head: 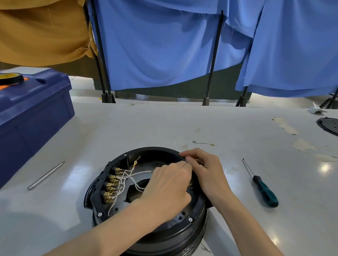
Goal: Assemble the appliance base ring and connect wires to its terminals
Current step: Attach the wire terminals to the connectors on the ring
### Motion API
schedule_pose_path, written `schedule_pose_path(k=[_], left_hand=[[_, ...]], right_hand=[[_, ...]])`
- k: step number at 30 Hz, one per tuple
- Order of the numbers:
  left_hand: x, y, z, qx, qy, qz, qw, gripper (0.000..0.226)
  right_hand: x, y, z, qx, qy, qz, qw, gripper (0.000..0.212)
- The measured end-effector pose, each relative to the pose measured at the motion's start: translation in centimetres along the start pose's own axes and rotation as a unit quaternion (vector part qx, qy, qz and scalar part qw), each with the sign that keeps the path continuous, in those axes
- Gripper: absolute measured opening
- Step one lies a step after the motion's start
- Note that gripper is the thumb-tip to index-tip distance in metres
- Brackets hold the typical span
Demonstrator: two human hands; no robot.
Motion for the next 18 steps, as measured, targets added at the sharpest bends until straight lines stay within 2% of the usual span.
schedule_pose_path(k=[14,18], left_hand=[[-0.1,-0.1,0.3,0.008,0.024,-0.011,1.0,0.018],[-0.8,0.2,0.6,0.005,0.04,-0.012,0.999,0.006]], right_hand=[[0.0,0.3,-0.1,0.004,-0.007,0.002,1.0,0.023],[-0.3,0.0,-0.3,0.015,0.002,0.047,0.999,0.023]])
Point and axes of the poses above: each hand's wrist, its own z-axis towards the middle knuckle, its own x-axis out of the palm, y = z × x, the point moved 6 cm from there along z, towards the middle knuckle, and after that the axes turned 6 degrees about -z, right-handed, at the moved point
